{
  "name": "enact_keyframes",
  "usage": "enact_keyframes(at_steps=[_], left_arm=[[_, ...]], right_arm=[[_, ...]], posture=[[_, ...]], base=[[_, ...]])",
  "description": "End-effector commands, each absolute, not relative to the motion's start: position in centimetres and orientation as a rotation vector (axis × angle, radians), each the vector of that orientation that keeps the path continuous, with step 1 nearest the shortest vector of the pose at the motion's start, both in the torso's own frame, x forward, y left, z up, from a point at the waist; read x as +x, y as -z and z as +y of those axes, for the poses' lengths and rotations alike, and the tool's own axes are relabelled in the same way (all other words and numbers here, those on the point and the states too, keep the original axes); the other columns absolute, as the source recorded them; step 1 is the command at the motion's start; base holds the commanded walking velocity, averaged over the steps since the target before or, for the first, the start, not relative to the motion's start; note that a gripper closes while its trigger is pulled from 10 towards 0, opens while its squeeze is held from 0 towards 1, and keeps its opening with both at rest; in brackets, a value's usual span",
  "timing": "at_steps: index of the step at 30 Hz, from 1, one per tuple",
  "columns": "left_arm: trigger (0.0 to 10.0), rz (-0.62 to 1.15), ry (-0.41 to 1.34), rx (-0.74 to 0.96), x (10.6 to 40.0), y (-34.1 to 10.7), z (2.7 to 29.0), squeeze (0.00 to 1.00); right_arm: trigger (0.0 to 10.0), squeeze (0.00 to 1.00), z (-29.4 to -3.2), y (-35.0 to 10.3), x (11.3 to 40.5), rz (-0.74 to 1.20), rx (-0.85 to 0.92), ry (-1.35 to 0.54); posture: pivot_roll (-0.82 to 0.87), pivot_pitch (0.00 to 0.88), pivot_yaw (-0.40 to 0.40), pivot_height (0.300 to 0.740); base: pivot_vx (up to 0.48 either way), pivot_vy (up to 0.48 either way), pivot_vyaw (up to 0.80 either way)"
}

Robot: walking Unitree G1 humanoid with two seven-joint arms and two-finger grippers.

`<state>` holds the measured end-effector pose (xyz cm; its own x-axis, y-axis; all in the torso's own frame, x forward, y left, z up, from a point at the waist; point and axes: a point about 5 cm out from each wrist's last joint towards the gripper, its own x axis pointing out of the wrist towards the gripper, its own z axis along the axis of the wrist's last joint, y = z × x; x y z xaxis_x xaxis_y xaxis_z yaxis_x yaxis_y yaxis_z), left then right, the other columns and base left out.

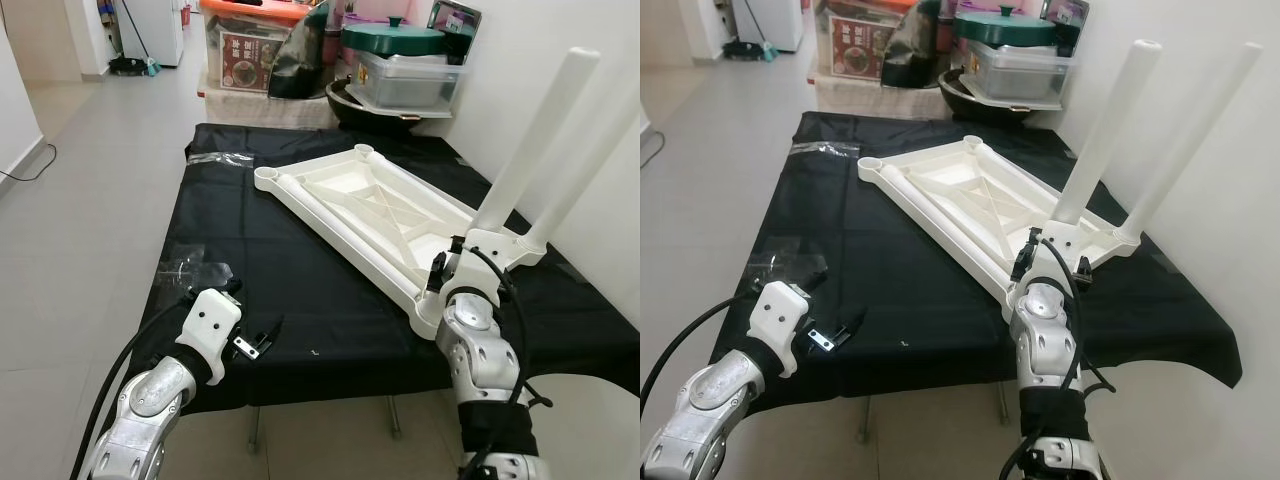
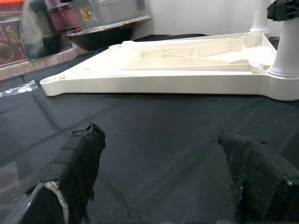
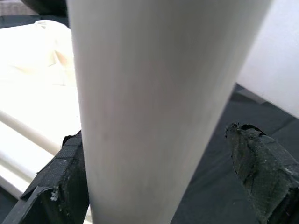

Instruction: Building children table

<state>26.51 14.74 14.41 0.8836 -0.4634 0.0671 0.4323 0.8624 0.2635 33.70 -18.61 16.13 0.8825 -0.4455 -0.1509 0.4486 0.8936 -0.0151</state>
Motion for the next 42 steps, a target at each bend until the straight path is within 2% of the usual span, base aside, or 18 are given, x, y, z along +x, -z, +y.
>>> enact_keyframes(at_steps=[1, 3, 4, 7, 9, 15, 17, 18, 19, 20, 21, 22, 23, 25, 33, 36, 38, 42], left_arm=[[10.0, -0.121, 0.488, 0.244, 26.6, -14.1, 14.4, 0.0], [10.0, -0.121, 0.488, 0.244, 26.6, -14.1, 14.4, 0.0], [10.0, -0.122, 0.49, 0.244, 26.6, -14.1, 14.4, 0.0], [10.0, -0.122, 0.491, 0.246, 26.6, -14.1, 14.5, 0.0], [10.0, -0.121, 0.487, 0.247, 26.7, -14.1, 14.6, 0.0], [10.0, -0.123, 0.494, 0.247, 26.8, -14.0, 14.3, 0.0], [10.0, -0.126, 0.493, 0.247, 26.9, -14.1, 14.4, 0.0], [10.0, -0.126, 0.493, 0.247, 26.9, -14.1, 14.4, 0.0], [10.0, -0.127, 0.492, 0.249, 26.9, -14.2, 14.4, 0.0], [10.0, -0.128, 0.491, 0.249, 26.9, -14.2, 14.5, 0.0], [10.0, -0.128, 0.486, 0.251, 26.9, -14.2, 14.6, 0.0], [10.0, -0.129, 0.483, 0.253, 26.9, -14.3, 14.7, 0.0], [10.0, -0.128, 0.479, 0.254, 26.9, -14.3, 14.8, 0.0], [10.0, -0.128, 0.476, 0.254, 26.8, -14.2, 14.8, 0.0], [10.0, -0.128, 0.476, 0.254, 26.8, -14.2, 14.8, 0.0], [10.0, -0.127, 0.472, 0.254, 26.6, -14.2, 14.8, 0.0], [10.0, -0.125, 0.464, 0.255, 26.5, -14.1, 14.9, 0.0], [10.0, -0.123, 0.462, 0.254, 26.4, -14.1, 14.9, 0.0]], right_arm=[[10.0, 1.0, -17.8, -16.4, 34.1, 0.14, 0.08, 0.36], [10.0, 1.0, -17.8, -16.4, 34.1, 0.14, 0.08, 0.36], [10.0, 0.0, -17.2, -17.0, 34.7, 0.103, 0.098, 0.253], [10.0, 0.0, -16.8, -17.5, 35.2, 0.067, 0.095, 0.097], [10.0, 0.0, -17.4, -17.4, 36.0, 0.032, 0.054, -0.218], [10.0, 0.0, -18.5, -16.3, 36.5, 0.086, -0.01, -0.44], [8.8, 0.0, -18.1, -16.6, 36.6, 0.089, -0.03, -0.545], [8.8, 0.0, -18.1, -16.6, 36.6, 0.089, -0.03, -0.545], [7.3, 0.0, -17.7, -16.9, 36.7, 0.085, -0.045, -0.605], [7.3, 0.0, -17.5, -17.1, 36.8, 0.081, -0.055, -0.647], [4.3, 0.0, -16.8, -17.4, 36.8, 0.067, -0.062, -0.727], [4.3, 0.0, -16.3, -17.7, 36.7, 0.059, -0.065, -0.78], [2.4, 0.0, -15.7, -17.8, 36.6, 0.053, -0.073, -0.853], [2.5, 0.0, -14.8, -17.7, 36.5, 0.05, -0.089, -0.941], [2.5, 0.0, -14.8, -17.7, 36.5, 0.05, -0.089, -0.941], [2.1, 0.0, -13.5, -17.2, 36.6, 0.055, -0.103, -0.973], [0.0, 0.0, -12.4, -16.8, 37.0, 0.053, -0.091, -0.949], [0.0, 0.0, -12.3, -16.6, 37.2, 0.043, -0.075, -0.939]], posture=[[0.08, 0.0, -0.135, 0.74], [0.08, 0.0, -0.135, 0.74], [0.08, 0.0, -0.131, 0.74], [0.08, 0.0, -0.134, 0.74], [0.08, 0.0, -0.134, 0.74], [0.09, 0.0, -0.138, 0.74], [0.09, 0.0, -0.138, 0.74], [0.09, 0.0, -0.138, 0.74], [0.1, 0.0, -0.145, 0.74], [0.1, 0.0, -0.145, 0.74], [0.12, 0.0, -0.156, 0.74], [0.12, 0.0, -0.156, 0.74], [0.12, 0.0, -0.16, 0.74], [0.13, 0.0, -0.168, 0.74], [0.13, 0.0, -0.168, 0.74], [0.15, 0.0, -0.18, 0.74], [0.15, 0.0, -0.181, 0.74], [0.14, 0.0, -0.182, 0.74]], base=[[0.0, 0.0, 0.0], [0.0, 0.0, 0.0], [0.0, 0.0, 0.0], [0.0, 0.0, 0.0], [0.0, 0.0, 0.0], [0.0, 0.0, 0.0], [0.0, 0.0, 0.0], [0.0, 0.0, 0.0], [0.0, 0.0, 0.0], [0.0, 0.0, 0.0], [0.0, 0.0, 0.0], [0.0, 0.0, 0.0], [0.0, 0.0, 0.0], [0.0, 0.0, 0.0], [0.0, 0.0, 0.0], [0.0, 0.0, 0.0], [0.0, 0.0, 0.0], [0.0, 0.0, 0.0]])
